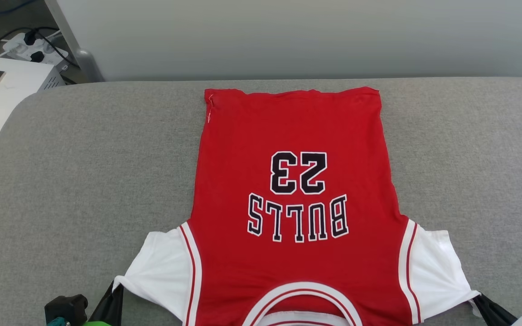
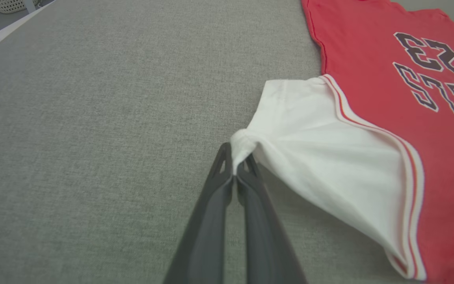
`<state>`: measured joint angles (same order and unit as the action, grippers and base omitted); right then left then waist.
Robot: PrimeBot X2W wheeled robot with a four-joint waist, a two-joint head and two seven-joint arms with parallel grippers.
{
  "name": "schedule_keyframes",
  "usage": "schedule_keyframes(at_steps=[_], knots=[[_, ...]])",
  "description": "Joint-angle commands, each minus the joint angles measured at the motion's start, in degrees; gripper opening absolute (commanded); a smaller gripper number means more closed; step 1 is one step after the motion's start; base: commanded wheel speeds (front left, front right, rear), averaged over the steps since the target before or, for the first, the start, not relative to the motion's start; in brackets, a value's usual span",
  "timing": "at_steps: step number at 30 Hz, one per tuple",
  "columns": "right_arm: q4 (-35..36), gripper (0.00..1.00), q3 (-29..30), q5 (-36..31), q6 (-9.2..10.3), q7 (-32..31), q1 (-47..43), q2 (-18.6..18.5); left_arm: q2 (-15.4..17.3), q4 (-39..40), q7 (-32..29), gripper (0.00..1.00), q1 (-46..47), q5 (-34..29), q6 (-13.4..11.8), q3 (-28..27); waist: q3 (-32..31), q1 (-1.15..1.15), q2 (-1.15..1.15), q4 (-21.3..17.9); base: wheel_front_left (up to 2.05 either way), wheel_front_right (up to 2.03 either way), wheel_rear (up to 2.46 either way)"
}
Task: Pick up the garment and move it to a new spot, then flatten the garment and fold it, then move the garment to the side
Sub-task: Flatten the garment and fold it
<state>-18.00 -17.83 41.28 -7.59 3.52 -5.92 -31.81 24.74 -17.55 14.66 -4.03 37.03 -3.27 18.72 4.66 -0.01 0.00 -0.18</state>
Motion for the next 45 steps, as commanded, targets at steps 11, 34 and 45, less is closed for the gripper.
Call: schedule_keyframes(at_steps=[11, 34, 45], knots=[[11.5, 1.0, 11.9, -5.8, 0.1, -2.4, 8.4, -1.6, -3.9, 6.3, 0.3, 0.0, 2.9, -5.4, 0.3, -2.4, 4.5, 0.01, 0.0, 1.2, 0.0, 0.0, 0.0], [-1.4, 1.0, 0.0, -1.1, 0.1, -52.2, 67.2, -7.0, -15.2, 21.9, 0.3, 0.0, 9.7, -16.5, 4.7, -7.5, 26.7, 0.01, 0.0, 11.5, 0.0, 0.0, 0.0], [-12.1, 1.0, -4.3, -7.1, 0.1, -59.5, 76.9, -4.3, -19.7, 24.2, 0.3, 0.0, 11.5, -19.1, 8.9, -9.8, 32.9, 0.01, 0.0, 14.7, 0.0, 0.0, 0.0]])
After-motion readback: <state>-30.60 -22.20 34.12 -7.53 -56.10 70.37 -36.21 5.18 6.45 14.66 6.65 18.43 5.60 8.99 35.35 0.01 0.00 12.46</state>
